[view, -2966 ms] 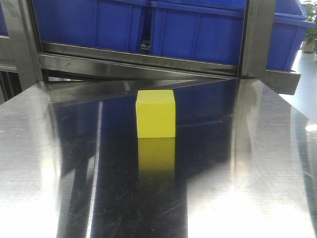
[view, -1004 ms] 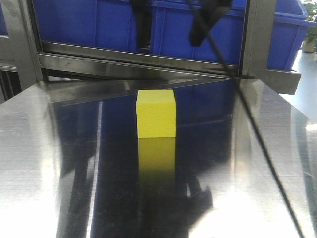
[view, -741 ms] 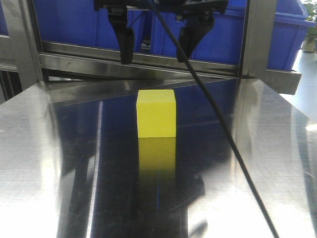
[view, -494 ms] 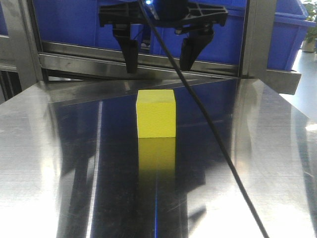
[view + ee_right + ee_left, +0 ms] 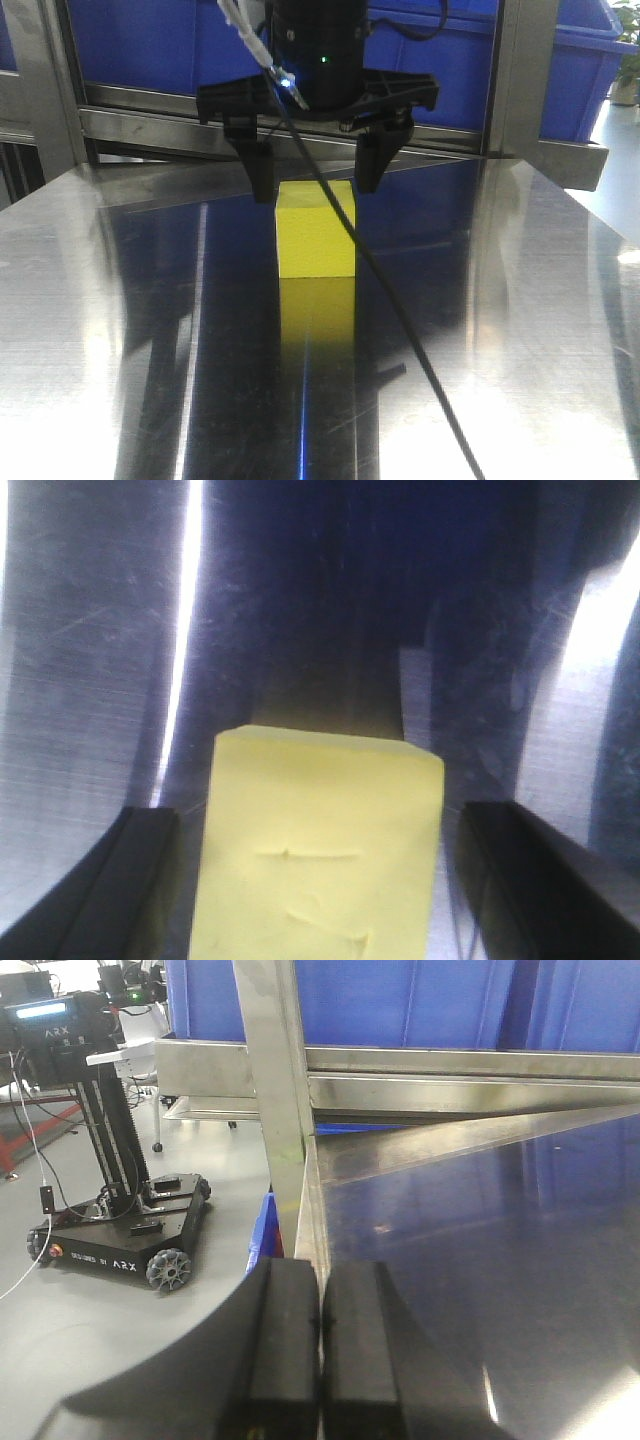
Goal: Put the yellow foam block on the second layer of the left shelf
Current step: 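Lower the open right gripper over the yellow foam block, then close the right gripper on the block and lift it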
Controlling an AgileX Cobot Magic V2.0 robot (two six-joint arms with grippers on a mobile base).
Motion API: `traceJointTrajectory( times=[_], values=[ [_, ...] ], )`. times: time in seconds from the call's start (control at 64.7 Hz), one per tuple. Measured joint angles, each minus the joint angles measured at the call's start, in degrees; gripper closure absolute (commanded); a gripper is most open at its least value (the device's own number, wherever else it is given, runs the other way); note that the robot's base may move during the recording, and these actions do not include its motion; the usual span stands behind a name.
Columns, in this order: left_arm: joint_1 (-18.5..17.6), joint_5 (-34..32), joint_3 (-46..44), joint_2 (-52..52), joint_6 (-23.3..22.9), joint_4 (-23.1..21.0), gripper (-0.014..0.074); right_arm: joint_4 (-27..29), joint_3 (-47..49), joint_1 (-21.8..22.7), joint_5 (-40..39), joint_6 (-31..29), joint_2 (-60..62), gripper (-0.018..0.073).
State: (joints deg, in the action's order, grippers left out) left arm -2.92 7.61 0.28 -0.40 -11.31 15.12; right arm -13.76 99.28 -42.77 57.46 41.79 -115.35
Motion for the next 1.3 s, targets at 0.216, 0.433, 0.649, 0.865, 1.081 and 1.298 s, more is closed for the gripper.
traceJointTrajectory(
  times=[0.216,0.433,0.649,0.865,1.081,1.298],
  values=[
    [0.00,0.00,0.00,0.00,0.00,0.00,0.0460,0.00,0.00,0.00,0.00,0.00,-3.14,-0.0064],
    [0.00,0.00,0.00,0.00,0.00,0.00,0.0460,-0.03,0.00,0.00,-0.13,0.00,-3.28,0.0080],
    [0.00,0.00,0.00,0.00,0.00,0.00,0.0460,-0.13,0.00,0.00,-0.16,0.00,-3.28,0.0239],
    [0.00,0.00,0.00,0.00,0.00,0.00,0.0460,3.80,0.00,0.88,-3.06,-6.28,-2.04,0.0239],
    [0.00,0.00,0.00,0.00,0.00,0.00,0.0460,8.16,0.00,5.28,-4.86,-18.93,4.07,0.0239],
    [0.00,0.00,0.00,0.00,0.00,0.00,0.0460,8.30,-7.40,11.80,-8.35,-26.34,14.15,0.0239]
  ],
)
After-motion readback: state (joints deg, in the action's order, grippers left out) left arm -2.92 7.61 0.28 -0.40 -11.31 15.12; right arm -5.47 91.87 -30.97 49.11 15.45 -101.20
